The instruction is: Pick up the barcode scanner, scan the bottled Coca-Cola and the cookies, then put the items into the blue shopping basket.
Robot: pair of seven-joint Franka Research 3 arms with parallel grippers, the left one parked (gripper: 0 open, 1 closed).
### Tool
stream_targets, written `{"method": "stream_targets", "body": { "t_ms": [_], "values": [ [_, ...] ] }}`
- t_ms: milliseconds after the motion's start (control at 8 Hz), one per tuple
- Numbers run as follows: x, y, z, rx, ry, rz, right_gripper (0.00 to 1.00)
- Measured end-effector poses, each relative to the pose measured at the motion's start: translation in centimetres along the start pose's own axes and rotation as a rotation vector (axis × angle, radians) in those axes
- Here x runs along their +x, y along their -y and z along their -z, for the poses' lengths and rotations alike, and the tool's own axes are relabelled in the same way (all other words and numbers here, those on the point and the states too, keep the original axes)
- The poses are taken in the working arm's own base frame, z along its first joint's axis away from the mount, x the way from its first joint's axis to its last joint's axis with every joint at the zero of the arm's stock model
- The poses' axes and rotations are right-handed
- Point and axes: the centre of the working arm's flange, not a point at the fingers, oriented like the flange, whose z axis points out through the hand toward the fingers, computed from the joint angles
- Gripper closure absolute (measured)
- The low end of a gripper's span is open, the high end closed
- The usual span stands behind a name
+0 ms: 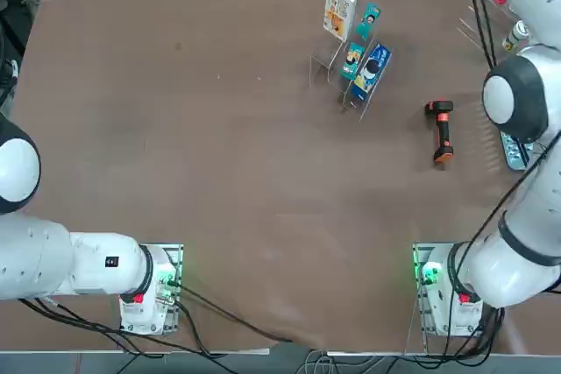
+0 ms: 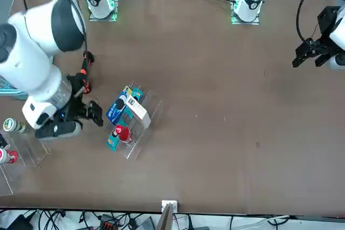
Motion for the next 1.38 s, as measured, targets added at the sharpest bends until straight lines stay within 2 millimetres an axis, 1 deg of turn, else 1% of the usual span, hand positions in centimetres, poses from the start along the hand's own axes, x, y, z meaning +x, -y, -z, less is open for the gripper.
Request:
{"method": "stream_targets", "body": {
  "t_ms": [125, 375, 625, 875, 1000, 1125, 1250, 1375],
  "values": [
    [0.4, 0.2, -0.3, 0.002, -0.022, 0.003, 0.0],
    [0.8, 0.9, -0.2, 0.012, -0.063, -0.004, 0.0],
    [0.7, 3.4, -0.1, 0.048, -0.087, -0.003, 0.0],
    [0.2, 6.4, -0.1, 0.071, -0.094, 0.036, 0.0],
    [-0.2, 8.0, -0.6, 0.065, -0.089, 0.06, 0.0],
    [-0.4, 9.0, -1.3, 0.047, -0.084, 0.081, 0.0],
    [-0.5, 9.5, -2.3, 0.028, -0.076, 0.095, 0.0],
    [-0.5, 9.4, -3.3, 0.015, -0.066, 0.099, 0.0]
  ]
}}
